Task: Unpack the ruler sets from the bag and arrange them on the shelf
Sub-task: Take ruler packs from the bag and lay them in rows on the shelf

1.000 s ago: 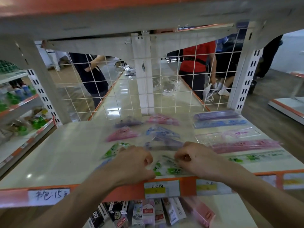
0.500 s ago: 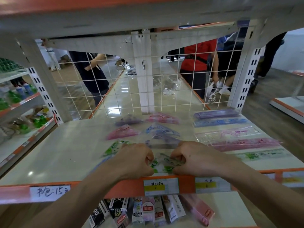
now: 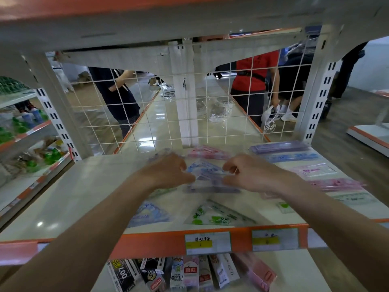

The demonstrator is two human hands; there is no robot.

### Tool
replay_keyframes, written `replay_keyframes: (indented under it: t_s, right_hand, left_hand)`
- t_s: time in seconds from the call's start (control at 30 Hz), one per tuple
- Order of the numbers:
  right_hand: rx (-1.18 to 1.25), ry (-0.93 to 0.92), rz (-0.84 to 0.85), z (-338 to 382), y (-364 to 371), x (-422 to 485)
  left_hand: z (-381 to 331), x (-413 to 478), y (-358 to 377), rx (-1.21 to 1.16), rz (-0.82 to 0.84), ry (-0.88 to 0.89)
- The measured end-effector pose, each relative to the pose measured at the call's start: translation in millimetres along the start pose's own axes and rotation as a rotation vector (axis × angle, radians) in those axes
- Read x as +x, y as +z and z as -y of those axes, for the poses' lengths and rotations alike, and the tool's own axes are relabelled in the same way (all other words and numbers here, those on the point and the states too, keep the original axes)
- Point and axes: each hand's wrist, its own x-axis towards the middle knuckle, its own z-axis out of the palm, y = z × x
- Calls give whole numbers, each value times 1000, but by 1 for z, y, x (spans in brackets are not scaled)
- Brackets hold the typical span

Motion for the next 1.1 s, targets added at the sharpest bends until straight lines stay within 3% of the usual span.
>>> replay_keyframes:
  t_s: [0.1,0.17,0.5,0.83,1.1]
  right_hand:
    - [-171,-3,112,6,15,13]
    - [-230,-16,92,7,21,19]
    - [-243,-28,123,9,17,27]
    - [-160,34,190,5,14,34]
    - [-127,-5,124,6,19,27]
  left_hand:
    - [-5,15,14,30,116,-66]
    - [-9,21,21,46,125,-66]
    - [-12,40,15,-56,278,-158]
    - [-21,42,14,-136,206,-177]
    - [-20,37,16,-232,228,-212]
